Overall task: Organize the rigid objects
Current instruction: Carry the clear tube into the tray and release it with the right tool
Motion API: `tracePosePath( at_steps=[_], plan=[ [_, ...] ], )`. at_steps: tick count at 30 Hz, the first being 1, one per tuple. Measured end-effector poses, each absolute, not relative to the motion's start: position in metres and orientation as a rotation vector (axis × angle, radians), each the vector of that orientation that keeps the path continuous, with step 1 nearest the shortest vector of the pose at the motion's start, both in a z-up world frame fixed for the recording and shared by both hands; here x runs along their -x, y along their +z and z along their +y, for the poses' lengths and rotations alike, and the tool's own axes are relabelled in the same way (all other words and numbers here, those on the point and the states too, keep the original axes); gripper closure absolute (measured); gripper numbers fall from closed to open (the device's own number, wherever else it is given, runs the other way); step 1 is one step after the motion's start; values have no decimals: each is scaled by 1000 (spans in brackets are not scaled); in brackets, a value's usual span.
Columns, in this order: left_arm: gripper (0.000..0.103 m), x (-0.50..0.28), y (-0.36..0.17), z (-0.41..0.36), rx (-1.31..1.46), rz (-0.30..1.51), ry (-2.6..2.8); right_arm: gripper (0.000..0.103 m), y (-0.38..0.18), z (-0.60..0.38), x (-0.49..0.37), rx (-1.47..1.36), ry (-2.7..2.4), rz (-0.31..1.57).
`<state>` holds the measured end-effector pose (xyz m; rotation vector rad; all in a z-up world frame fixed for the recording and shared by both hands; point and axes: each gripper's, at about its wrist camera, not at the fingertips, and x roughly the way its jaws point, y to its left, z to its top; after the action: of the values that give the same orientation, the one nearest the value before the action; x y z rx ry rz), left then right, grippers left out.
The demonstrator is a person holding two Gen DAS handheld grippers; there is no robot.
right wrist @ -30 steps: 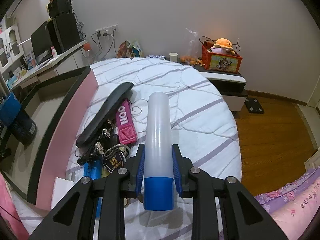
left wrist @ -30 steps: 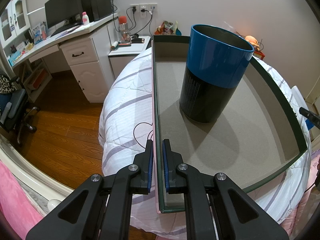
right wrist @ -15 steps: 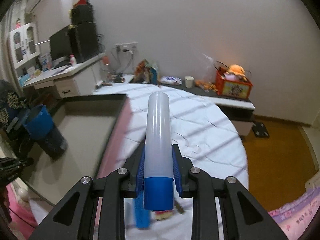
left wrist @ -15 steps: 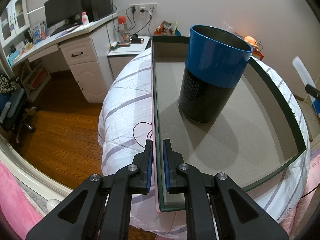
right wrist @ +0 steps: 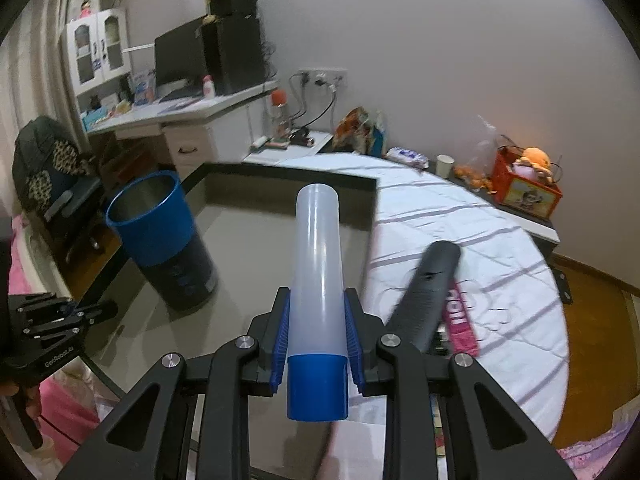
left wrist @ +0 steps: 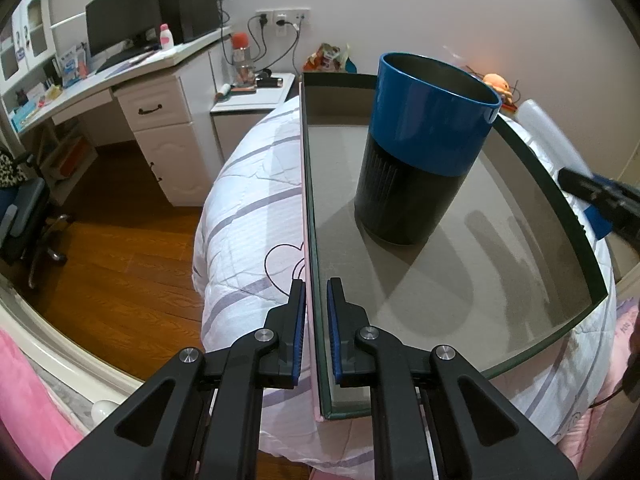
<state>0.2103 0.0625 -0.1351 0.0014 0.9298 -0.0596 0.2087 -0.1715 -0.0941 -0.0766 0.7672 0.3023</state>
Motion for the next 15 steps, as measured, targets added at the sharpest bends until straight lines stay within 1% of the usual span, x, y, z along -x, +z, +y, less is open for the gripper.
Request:
tracePosePath(
  at_steps=[9,15],
  plan=[
    [93,-211,-135,63,-5,932,-63,77,-122,-139,-218,120,335,850],
    [94,-211,-135,63,-8,933,-63,77,-131,-135,-222,134,331,884]
  ],
)
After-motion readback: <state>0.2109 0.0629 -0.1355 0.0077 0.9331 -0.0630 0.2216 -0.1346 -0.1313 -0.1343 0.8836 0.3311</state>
